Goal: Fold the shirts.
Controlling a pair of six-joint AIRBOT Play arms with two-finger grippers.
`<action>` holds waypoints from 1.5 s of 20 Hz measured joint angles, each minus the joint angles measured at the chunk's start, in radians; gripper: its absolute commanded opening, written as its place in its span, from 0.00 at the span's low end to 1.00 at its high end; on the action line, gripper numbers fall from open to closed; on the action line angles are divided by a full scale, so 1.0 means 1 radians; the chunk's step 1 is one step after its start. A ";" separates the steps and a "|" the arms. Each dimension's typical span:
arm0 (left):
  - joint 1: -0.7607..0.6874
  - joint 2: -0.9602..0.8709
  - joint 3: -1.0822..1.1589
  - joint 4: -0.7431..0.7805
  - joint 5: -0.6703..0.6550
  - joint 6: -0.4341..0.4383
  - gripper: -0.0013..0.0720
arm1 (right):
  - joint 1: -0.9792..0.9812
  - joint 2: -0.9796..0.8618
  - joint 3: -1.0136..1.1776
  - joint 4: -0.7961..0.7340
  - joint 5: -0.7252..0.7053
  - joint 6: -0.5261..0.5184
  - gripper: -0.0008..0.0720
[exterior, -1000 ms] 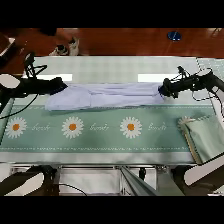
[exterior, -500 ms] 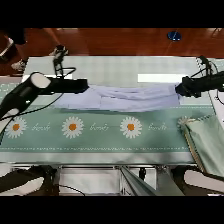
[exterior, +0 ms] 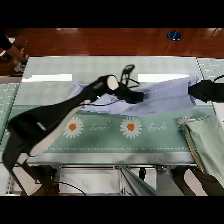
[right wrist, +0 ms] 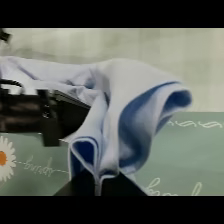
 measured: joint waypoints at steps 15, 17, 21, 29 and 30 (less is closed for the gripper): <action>0.350 0.231 0.069 0.346 -0.330 -0.147 0.04 | 0.177 -0.033 0.051 0.132 -0.082 0.021 0.04; 0.472 0.424 -0.082 0.397 -0.324 -0.151 0.04 | 0.296 -0.117 0.110 0.138 -0.138 0.039 0.05; 0.661 0.888 -0.480 0.436 -0.235 -0.166 0.04 | 0.552 -0.372 0.291 0.146 -0.256 0.060 0.05; 0.697 1.435 -1.069 0.215 -0.121 -0.181 0.04 | 0.849 -0.902 0.657 0.147 -0.358 0.117 0.32; 0.695 1.453 -1.096 0.203 -0.116 -0.182 0.04 | 0.865 -0.943 0.682 0.153 -0.359 0.124 0.58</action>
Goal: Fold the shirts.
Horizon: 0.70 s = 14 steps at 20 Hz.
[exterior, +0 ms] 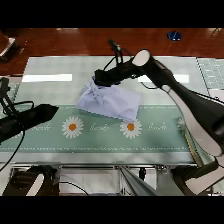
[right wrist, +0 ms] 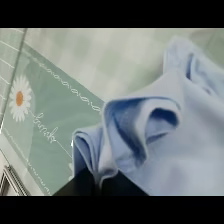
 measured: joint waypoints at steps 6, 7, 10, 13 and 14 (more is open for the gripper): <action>-0.004 0.019 -0.068 -0.036 0.075 -0.001 0.04 | -0.012 -0.076 0.061 0.036 0.096 -0.012 0.58; -0.004 0.018 -0.071 -0.037 0.090 -0.001 0.04 | -0.045 -0.053 0.064 0.028 0.146 -0.015 0.58; -0.004 0.011 -0.076 -0.042 0.132 -0.001 0.04 | -0.182 0.082 0.059 -0.106 0.306 -0.010 0.58; -0.004 0.008 -0.077 -0.043 0.154 -0.001 0.04 | -0.335 0.317 -0.081 -0.375 0.383 0.037 0.58; -0.004 0.008 -0.078 -0.043 0.156 -0.001 0.04 | -0.389 0.416 -0.183 -0.461 0.354 0.075 0.58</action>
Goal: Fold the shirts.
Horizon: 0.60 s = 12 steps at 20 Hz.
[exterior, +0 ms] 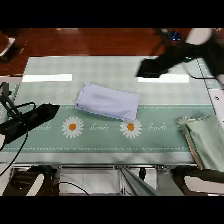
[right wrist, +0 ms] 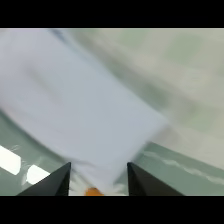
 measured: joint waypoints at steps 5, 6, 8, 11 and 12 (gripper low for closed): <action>0.000 -0.003 0.000 0.000 0.011 0.001 0.04 | -0.167 0.340 -0.604 -0.063 -0.327 0.188 0.58; 0.000 -0.004 0.000 0.000 0.011 0.001 0.04 | -0.177 0.349 -0.690 0.001 -0.381 0.182 0.58; 0.000 -0.009 0.000 -0.001 0.012 0.001 0.04 | -0.182 0.310 -0.790 0.141 -0.448 0.119 0.58; -0.001 -0.018 0.000 -0.003 0.012 0.001 0.04 | -0.164 0.182 -0.825 0.367 -0.481 -0.022 0.58; -0.001 -0.019 0.000 -0.003 0.011 0.000 0.04 | -0.152 0.132 -0.814 0.428 -0.475 -0.065 0.58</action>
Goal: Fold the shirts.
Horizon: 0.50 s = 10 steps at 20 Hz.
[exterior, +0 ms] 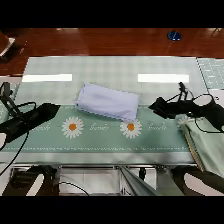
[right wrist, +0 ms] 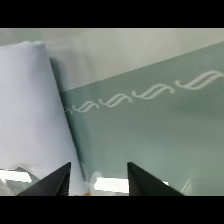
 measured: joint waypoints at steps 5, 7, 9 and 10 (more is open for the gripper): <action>0.000 -0.004 0.000 -0.001 0.000 0.000 0.04 | 0.097 -0.218 0.121 0.139 0.027 -0.101 0.58; 0.000 -0.004 0.000 -0.001 0.000 0.000 0.04 | 0.135 -0.291 0.182 0.167 0.053 -0.117 0.39; 0.000 -0.004 0.000 -0.001 0.000 0.000 0.04 | 0.173 -0.355 0.248 0.165 0.082 -0.138 0.05; 0.000 -0.004 0.000 -0.002 0.000 0.000 0.04 | 0.187 -0.374 0.281 0.166 0.103 -0.157 0.05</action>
